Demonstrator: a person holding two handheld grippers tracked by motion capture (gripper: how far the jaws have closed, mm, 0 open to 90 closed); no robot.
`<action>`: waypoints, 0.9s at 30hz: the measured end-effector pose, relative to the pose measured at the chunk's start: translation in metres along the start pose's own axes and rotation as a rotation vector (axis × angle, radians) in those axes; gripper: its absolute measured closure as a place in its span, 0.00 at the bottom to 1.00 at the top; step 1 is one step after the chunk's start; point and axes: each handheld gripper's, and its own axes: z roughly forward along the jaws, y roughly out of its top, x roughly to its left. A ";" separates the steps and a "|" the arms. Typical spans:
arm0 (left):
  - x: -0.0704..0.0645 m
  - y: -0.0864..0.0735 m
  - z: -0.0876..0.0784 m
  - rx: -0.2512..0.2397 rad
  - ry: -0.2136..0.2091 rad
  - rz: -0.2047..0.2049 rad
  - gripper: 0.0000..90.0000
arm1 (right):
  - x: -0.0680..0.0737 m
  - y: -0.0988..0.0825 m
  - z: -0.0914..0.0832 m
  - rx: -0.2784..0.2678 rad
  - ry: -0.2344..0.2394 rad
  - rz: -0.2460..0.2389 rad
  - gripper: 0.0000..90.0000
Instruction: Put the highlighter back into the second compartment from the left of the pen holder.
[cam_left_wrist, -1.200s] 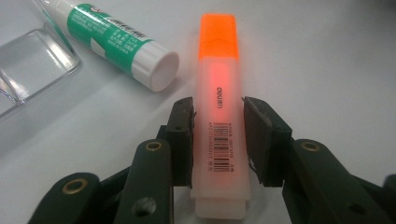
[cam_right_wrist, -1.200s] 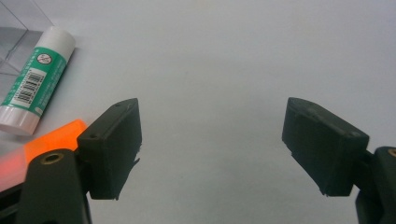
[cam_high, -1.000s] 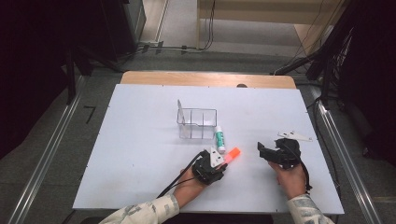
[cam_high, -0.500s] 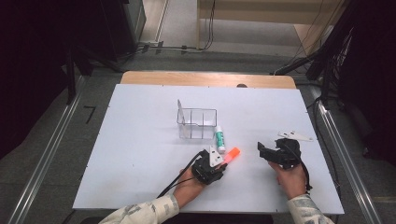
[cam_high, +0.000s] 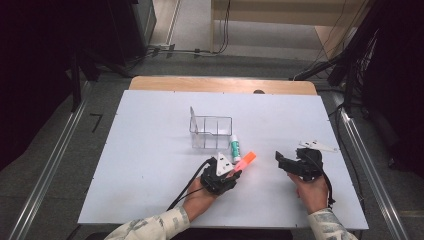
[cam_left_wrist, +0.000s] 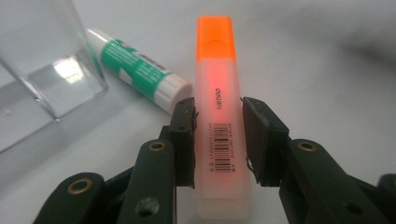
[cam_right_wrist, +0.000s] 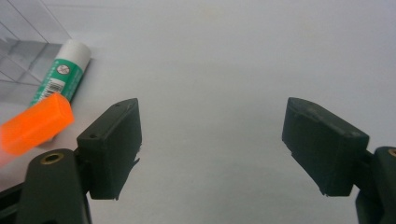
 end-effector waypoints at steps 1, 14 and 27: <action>0.002 0.001 -0.001 -0.011 0.005 -0.006 0.74 | 0.000 0.000 0.000 -0.004 0.005 -0.002 0.21; 0.015 0.007 -0.014 -0.050 0.011 -0.043 0.74 | 0.016 0.006 0.002 -0.026 0.059 -0.022 0.21; 0.022 0.009 -0.024 -0.072 0.021 -0.044 0.74 | 0.036 0.015 0.004 -0.049 0.116 -0.034 0.21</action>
